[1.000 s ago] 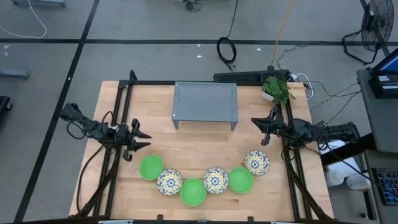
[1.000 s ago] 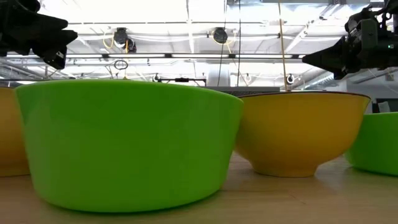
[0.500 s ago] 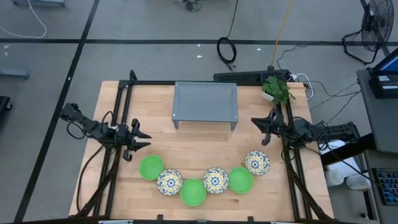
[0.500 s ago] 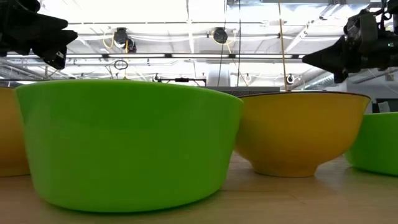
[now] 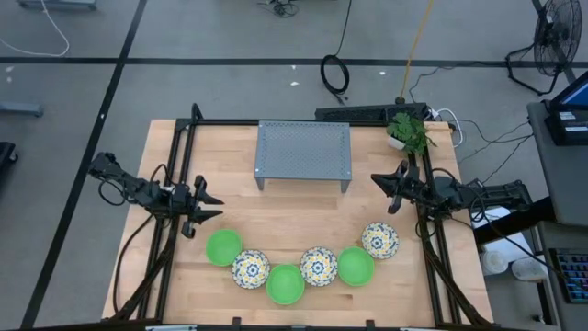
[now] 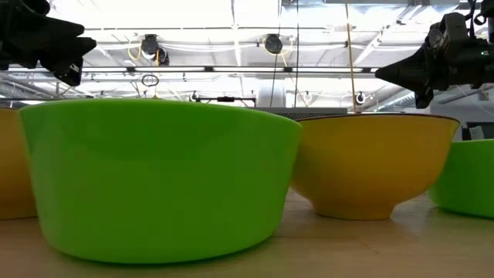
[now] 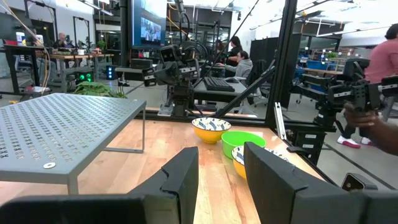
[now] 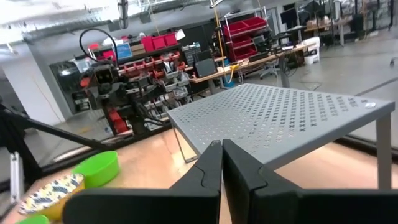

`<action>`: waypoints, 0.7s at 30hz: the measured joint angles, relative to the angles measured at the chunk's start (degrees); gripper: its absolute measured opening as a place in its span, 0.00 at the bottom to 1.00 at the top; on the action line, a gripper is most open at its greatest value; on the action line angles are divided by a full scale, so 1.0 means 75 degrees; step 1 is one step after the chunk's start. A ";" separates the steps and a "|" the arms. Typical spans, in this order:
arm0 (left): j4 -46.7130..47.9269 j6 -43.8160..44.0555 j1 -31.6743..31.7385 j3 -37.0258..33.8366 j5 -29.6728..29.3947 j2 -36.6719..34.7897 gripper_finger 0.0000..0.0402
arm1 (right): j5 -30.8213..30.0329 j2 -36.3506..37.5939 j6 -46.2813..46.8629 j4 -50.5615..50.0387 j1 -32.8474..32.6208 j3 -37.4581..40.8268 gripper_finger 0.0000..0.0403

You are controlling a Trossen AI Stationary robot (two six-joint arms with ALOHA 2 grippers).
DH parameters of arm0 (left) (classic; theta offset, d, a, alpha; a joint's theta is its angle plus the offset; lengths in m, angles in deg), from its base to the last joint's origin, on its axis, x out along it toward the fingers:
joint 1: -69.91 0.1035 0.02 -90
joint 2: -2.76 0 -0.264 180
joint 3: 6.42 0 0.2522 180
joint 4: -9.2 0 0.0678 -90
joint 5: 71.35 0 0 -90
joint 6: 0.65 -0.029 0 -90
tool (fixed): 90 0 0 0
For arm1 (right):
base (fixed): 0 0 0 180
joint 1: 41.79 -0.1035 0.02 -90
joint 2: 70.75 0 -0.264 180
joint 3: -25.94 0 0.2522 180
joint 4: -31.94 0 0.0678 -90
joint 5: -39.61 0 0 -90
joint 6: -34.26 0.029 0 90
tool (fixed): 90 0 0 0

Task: Pick & Place Mini bowls
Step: Put the right white patterned bowl on the shelf

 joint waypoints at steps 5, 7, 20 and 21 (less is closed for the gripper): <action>0.0000 0.0000 0.0000 0.0000 0.0000 -0.0003 0.33 | -0.0008 0.0000 0.0234 0.0000 -0.0004 -0.0001 0.00; 0.0000 0.0000 0.0000 -0.0003 0.0000 -0.0003 0.33 | 0.0002 -0.0001 -0.0456 0.0165 -0.0007 -0.0001 0.00; -0.0002 0.0000 -0.0003 0.0000 0.0003 0.0000 0.33 | 0.2459 -0.2484 0.0817 0.4798 -0.1386 -0.1391 0.00; -0.0001 0.0000 -0.0003 -0.0002 0.0000 -0.0003 0.33 | 0.2623 -0.2921 0.0943 0.5029 -0.1546 -0.1550 0.01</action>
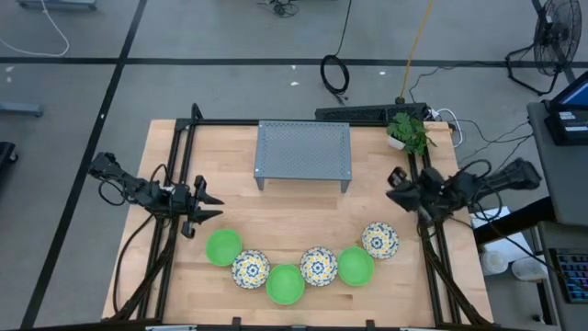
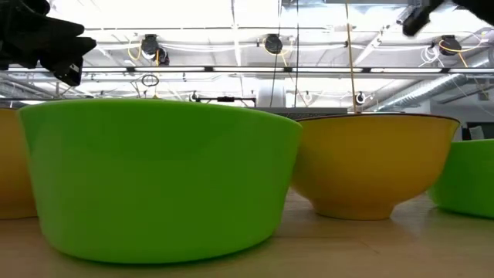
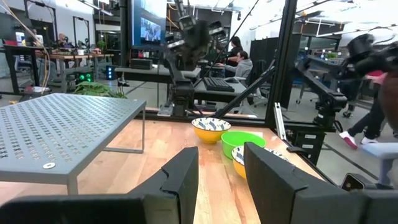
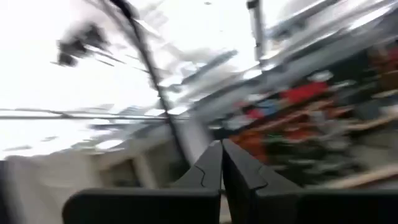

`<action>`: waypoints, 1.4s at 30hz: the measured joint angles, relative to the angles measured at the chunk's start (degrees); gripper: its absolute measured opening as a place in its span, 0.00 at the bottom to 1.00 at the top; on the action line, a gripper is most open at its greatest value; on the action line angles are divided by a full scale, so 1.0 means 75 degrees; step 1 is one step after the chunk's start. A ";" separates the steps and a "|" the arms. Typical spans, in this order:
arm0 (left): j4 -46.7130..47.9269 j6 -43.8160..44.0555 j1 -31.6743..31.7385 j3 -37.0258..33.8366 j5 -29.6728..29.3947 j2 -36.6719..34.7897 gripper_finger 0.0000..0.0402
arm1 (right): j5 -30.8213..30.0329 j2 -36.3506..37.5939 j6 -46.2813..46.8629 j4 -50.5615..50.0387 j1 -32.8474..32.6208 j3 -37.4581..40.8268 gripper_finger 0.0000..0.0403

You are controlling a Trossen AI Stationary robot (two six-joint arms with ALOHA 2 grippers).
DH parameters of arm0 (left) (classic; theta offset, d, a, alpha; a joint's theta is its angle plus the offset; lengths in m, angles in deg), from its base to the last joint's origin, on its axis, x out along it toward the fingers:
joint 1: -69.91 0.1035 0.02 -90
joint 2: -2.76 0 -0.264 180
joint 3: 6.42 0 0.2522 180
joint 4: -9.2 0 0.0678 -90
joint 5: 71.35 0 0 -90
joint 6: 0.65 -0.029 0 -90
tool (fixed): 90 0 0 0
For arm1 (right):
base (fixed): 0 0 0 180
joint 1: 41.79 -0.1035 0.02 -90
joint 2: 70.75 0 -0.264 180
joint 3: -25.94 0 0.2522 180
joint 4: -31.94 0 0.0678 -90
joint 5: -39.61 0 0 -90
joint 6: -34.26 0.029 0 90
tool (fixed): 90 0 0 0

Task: Pick & Place Mini bowls
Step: Put the right white patterned bowl on the shelf

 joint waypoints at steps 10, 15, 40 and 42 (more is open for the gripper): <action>-0.0040 0.0000 0.0003 0.0002 0.0003 0.0003 0.33 | -0.1084 -0.3473 -0.1950 -0.0340 -0.1524 -0.1689 0.22; -0.0030 0.0002 0.0003 0.0002 0.0003 0.0003 0.33 | -0.2257 -0.3913 -0.0838 -0.6709 -0.1598 -0.4575 0.44; -0.0040 0.0001 0.0001 0.0002 0.0003 0.0003 0.33 | 0.0403 -0.4097 0.5494 -1.4659 -0.1107 -0.3941 0.54; -0.0040 0.0000 0.0003 0.0002 0.0003 0.0003 0.33 | 0.0384 -0.4051 0.5481 -1.4465 -0.1107 -0.3776 0.54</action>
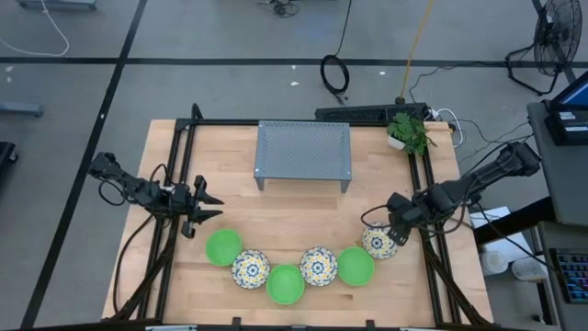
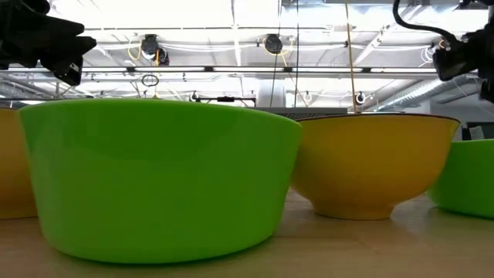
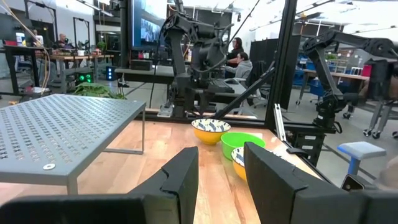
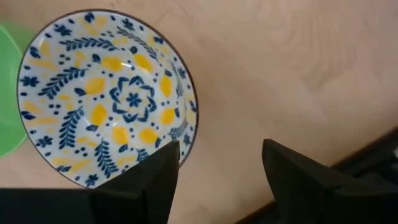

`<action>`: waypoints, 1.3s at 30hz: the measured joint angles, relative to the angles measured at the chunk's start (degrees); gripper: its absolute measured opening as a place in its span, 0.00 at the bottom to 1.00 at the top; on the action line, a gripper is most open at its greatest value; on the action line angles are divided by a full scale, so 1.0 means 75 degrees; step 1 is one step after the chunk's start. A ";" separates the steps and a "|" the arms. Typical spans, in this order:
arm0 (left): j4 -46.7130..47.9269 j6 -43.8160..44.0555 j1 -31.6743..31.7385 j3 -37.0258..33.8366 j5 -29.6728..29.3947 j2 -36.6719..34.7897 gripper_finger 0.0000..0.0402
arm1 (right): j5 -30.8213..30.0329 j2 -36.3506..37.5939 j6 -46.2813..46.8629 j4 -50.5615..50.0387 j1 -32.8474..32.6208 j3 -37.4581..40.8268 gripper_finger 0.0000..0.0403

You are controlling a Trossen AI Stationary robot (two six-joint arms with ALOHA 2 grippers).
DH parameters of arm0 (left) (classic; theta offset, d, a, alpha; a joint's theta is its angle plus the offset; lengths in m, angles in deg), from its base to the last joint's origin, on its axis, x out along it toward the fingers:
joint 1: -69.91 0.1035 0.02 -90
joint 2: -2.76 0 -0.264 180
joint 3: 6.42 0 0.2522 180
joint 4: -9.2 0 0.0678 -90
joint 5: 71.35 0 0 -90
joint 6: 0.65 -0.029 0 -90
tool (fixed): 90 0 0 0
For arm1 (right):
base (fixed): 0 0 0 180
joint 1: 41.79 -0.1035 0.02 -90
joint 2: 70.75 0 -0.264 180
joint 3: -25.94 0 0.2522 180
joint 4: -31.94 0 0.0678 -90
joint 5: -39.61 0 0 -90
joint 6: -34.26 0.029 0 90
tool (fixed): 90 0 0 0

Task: Pick & Place Mini bowls
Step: Put the right white patterned bowl on the shelf

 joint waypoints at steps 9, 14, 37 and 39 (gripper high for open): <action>0.0000 0.0000 0.0000 0.0000 0.0000 0.0000 0.33 | 0.0007 0.0016 0.0022 0.0908 0.0000 0.0604 0.53; 0.0000 0.0000 -0.0003 0.0000 0.0000 0.0000 0.33 | 0.0022 0.0019 0.0214 0.1296 -0.0003 0.0799 0.53; 0.0003 0.0000 -0.0001 0.0000 0.0000 0.0000 0.33 | 0.0562 0.0010 0.0383 0.2060 -0.0003 0.1244 0.20; 0.0003 0.0000 0.0000 0.0000 0.0000 0.0000 0.33 | 0.0546 0.0010 0.0363 0.2058 -0.0003 0.1244 0.14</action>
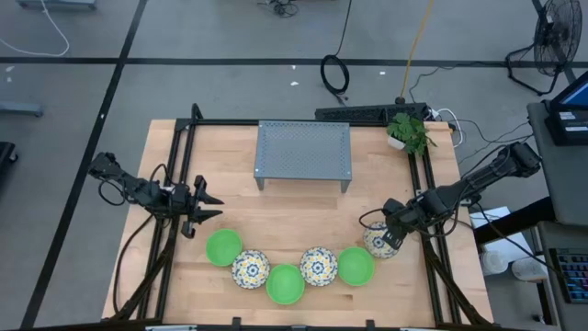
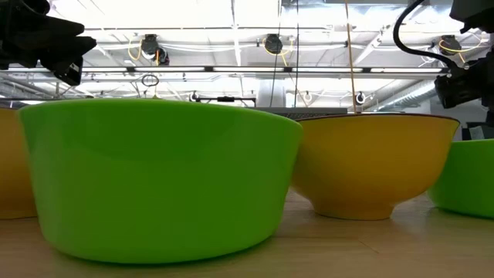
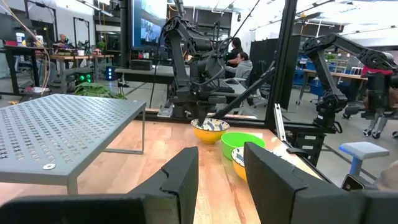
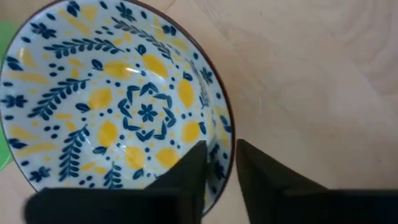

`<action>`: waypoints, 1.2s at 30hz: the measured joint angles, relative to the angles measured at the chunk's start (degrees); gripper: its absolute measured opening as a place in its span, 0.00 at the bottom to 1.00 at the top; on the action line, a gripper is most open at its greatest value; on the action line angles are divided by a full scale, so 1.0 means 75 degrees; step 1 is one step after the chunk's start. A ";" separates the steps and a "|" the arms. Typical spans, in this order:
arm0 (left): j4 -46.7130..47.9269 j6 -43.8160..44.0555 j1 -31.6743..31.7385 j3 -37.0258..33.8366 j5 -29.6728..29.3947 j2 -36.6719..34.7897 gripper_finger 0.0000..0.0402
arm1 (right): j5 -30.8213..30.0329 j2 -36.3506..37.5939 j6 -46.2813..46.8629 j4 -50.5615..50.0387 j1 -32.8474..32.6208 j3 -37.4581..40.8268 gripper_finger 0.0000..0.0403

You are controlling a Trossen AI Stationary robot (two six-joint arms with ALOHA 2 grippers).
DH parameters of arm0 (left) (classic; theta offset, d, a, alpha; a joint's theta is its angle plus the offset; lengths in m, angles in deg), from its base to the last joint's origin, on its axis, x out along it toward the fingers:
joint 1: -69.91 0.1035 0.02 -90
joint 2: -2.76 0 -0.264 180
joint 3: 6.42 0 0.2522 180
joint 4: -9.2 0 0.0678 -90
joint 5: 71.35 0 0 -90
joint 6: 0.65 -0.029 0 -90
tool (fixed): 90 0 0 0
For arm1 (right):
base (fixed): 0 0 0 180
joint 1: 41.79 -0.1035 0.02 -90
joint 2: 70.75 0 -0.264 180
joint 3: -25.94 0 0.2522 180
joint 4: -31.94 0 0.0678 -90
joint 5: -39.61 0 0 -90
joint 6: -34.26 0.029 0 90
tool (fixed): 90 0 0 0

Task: Pick & Place Mini bowls
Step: Put the right white patterned bowl on the shelf

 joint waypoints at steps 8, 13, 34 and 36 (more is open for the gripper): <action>0.0000 0.0000 0.0000 0.0000 0.0000 0.0000 0.33 | 0.0055 0.0006 -0.0358 0.0165 0.0003 -0.0012 0.03; 0.0000 0.0000 0.0000 0.0000 -0.0002 0.0000 0.33 | 0.0007 0.0003 -0.0595 0.0583 0.0003 -0.0009 0.01; 0.0000 0.0000 -0.0001 -0.0003 0.0000 0.0000 0.33 | -0.2009 0.1341 -0.2369 0.1481 0.0655 -0.0873 0.00; -0.0003 0.0000 -0.0001 -0.0003 0.0000 0.0000 0.33 | -0.1948 0.1352 -0.2929 0.2269 0.0922 -0.0968 0.00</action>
